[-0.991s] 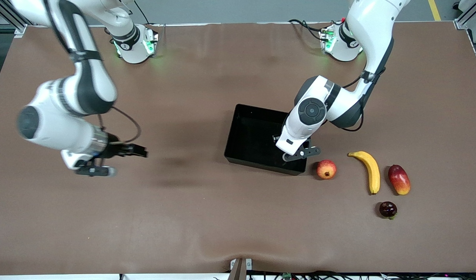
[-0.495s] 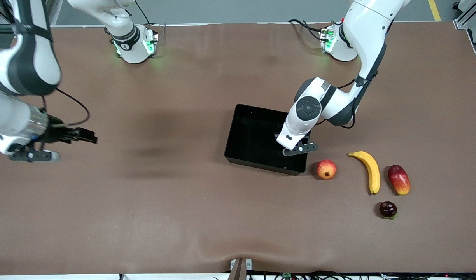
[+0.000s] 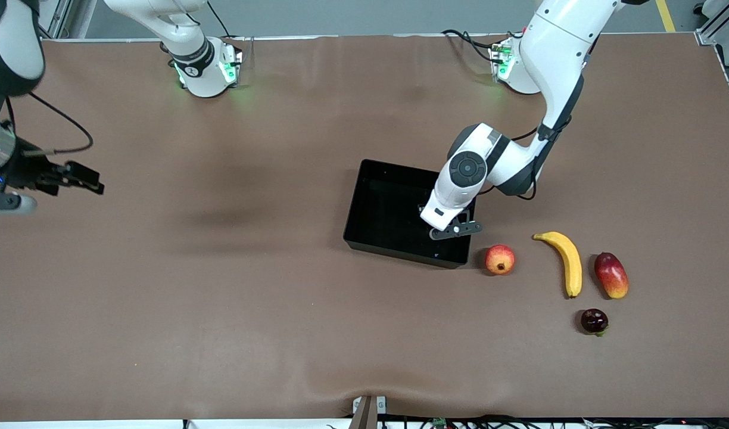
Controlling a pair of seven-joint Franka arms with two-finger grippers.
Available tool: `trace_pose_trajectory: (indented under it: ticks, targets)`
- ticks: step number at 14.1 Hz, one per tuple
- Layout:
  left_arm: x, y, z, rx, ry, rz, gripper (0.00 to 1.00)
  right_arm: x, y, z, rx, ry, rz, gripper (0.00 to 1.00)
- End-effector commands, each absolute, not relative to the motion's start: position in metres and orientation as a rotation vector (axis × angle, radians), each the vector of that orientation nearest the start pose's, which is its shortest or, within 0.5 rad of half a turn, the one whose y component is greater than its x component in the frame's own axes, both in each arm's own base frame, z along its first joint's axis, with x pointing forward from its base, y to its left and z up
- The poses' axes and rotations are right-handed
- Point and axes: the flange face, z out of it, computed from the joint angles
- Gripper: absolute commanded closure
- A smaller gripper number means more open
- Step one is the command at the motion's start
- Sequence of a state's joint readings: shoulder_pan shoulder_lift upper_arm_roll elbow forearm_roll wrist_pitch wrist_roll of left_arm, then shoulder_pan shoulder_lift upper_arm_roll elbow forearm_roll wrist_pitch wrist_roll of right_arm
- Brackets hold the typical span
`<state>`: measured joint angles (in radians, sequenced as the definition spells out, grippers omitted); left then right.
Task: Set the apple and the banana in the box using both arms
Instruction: 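Lower the apple into the box while the right gripper releases and withdraws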
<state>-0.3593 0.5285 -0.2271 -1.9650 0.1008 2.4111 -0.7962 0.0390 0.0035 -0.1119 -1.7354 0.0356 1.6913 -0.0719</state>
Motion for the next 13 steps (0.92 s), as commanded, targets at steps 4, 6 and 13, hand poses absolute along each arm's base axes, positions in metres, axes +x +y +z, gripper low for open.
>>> trace_pose_trajectory:
  ticks: [4,6,13]
  targets:
    - [0.519,-0.343,0.273,-3.116,-0.326,0.005,0.0,0.536,-0.047,0.596,-3.117,0.043,0.096,0.0]
    - [0.532,-0.341,0.325,-3.091,-0.344,-0.004,0.0,0.532,-0.046,0.607,-3.115,0.114,0.123,0.0]
    - [0.617,-0.192,0.396,-3.07,-0.359,0.051,0.0,0.54,-0.053,0.626,-3.123,0.124,0.076,0.0]
